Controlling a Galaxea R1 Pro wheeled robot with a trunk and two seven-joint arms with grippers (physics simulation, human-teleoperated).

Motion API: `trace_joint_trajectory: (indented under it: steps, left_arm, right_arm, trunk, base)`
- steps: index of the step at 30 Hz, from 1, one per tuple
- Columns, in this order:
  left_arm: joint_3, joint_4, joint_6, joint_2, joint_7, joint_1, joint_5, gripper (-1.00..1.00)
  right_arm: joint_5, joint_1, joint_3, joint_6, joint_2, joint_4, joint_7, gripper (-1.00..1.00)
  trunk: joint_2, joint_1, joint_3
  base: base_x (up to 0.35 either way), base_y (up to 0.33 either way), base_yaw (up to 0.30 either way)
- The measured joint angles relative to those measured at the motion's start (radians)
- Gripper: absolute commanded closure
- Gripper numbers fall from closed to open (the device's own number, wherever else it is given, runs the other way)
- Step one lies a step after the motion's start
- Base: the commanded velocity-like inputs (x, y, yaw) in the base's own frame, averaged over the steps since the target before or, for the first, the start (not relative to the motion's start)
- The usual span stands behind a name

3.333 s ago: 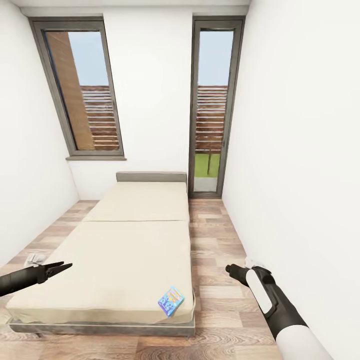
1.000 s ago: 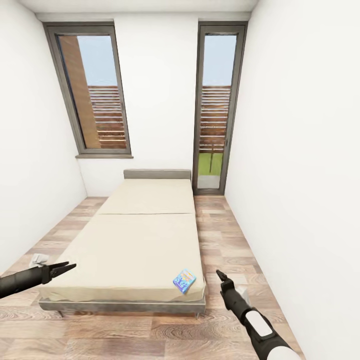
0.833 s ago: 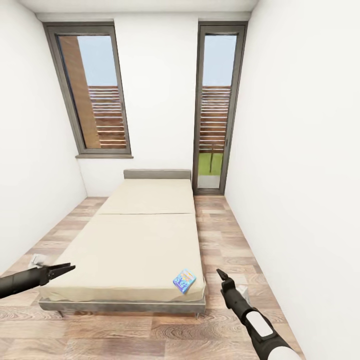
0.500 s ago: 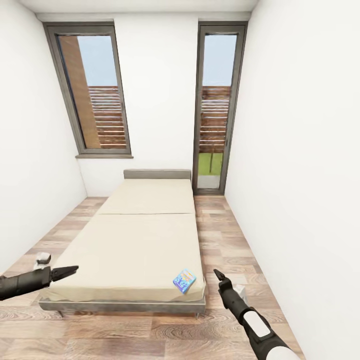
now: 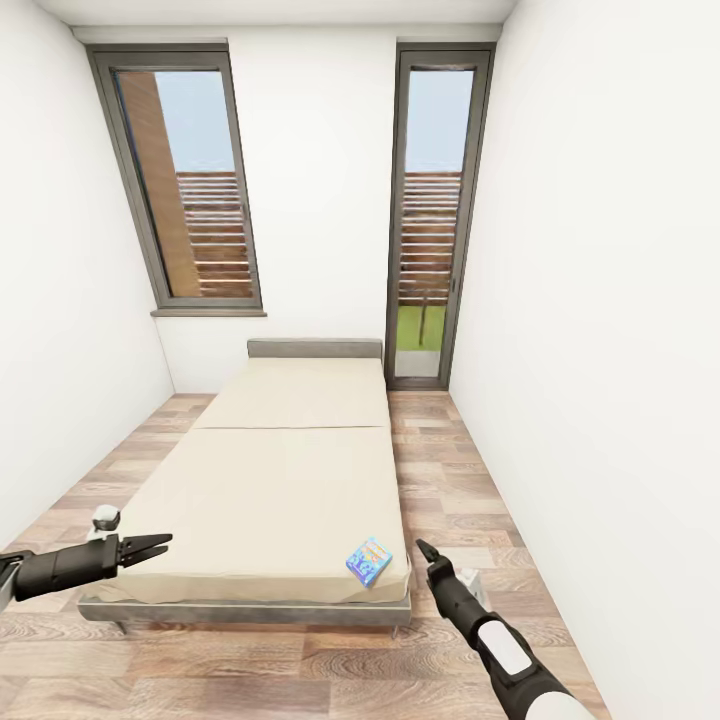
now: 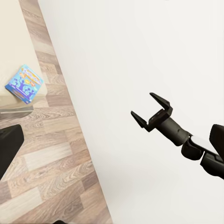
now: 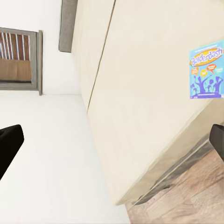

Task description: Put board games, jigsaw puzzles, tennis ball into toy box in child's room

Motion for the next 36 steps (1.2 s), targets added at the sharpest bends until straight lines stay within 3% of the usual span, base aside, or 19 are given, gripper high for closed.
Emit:
trace_joint_trajectory:
  steps: [8, 19, 36]
  left_arm:
    - [0.002, 0.0, 0.003, 0.002, 0.0, 0.0, 0.001, -1.0]
    - [0.002, 0.001, 0.004, 0.002, 0.0, 0.0, 0.002, -1.0]
    - [0.017, 0.002, 0.003, 0.0, 0.0, 0.0, 0.002, -1.0]
  right_arm:
    - [-0.002, 0.0, 0.001, -0.001, -0.003, 0.0, -0.001, -1.0]
    - [-0.003, 0.0, 0.0, -0.002, -0.003, 0.0, 0.0, -1.0]
    - [-0.003, 0.0, 0.0, -0.002, -0.003, 0.0, -0.001, -1.0]
  trunk:
    - [0.0, 0.0, 0.0]
    - [-0.077, 0.042, -0.035]
    - [-0.077, 0.042, -0.035]
  base:
    - [0.0, 0.0, 0.0]
    - [0.0, 0.0, 0.0]
    - [0.0, 0.0, 0.0]
